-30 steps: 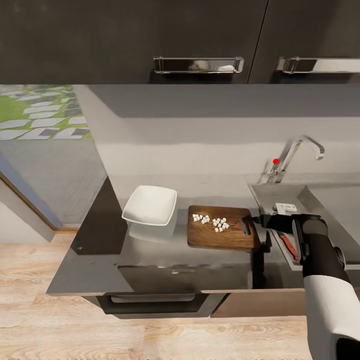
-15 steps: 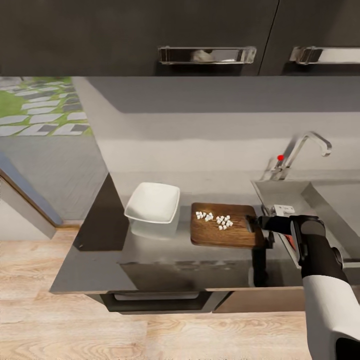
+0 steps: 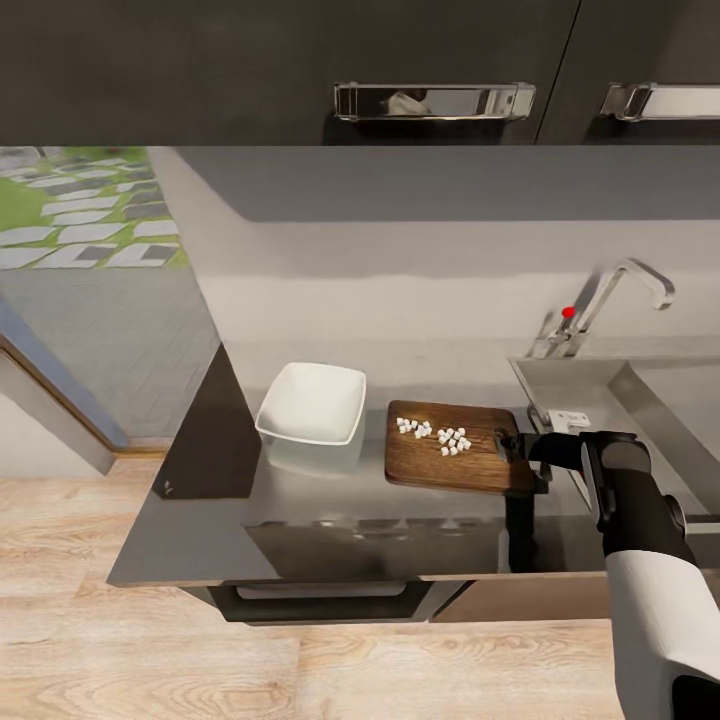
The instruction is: In the kitchen, take the Vidalia onion out of the sink, dice it on the chopping board with the paring knife, put the diced onion into the bowl on the countertop, then place both the paring knife and the chopping board into the sink.
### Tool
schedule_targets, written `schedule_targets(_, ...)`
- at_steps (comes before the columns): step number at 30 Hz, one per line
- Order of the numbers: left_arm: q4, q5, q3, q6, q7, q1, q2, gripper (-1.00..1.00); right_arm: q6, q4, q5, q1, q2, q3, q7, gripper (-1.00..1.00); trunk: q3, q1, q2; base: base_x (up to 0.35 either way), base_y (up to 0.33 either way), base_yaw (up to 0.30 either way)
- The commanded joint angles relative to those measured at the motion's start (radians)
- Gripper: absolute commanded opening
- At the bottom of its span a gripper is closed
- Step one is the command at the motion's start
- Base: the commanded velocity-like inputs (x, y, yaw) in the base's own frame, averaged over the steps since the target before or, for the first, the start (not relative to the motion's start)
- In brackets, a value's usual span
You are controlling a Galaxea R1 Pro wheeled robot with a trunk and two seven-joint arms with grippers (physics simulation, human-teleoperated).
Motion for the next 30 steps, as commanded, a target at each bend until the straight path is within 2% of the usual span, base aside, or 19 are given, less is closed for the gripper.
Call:
schedule_targets(1,-0.001,-0.006,0.004,-0.002,-0.006,0.0,-0.001,1.0,0.003,-0.001,0.011,-0.001,0.0,-0.001,0.009,1.0,-0.002,0.001,-0.002,0.0,0.0,0.0)
schedule_targets(22,0.001,-0.006,0.003,-0.002,-0.005,0.0,-0.001,1.0,0.003,-0.001,0.013,-0.001,0.0,-0.001,0.004,1.0,-0.004,0.001,-0.002,0.0,0.0,0.0)
schedule_targets(23,0.001,-0.006,0.003,-0.002,-0.005,0.0,-0.001,1.0,0.003,-0.001,0.013,-0.001,0.0,-0.001,0.004,-1.0,-0.004,0.001,-0.002,0.0,0.0,0.0)
schedule_targets(30,0.001,-0.006,0.003,-0.002,-0.005,0.0,-0.001,1.0,0.003,-0.001,0.013,-0.001,0.0,-0.001,0.004,-1.0,-0.004,0.001,-0.002,0.0,0.0,0.0)
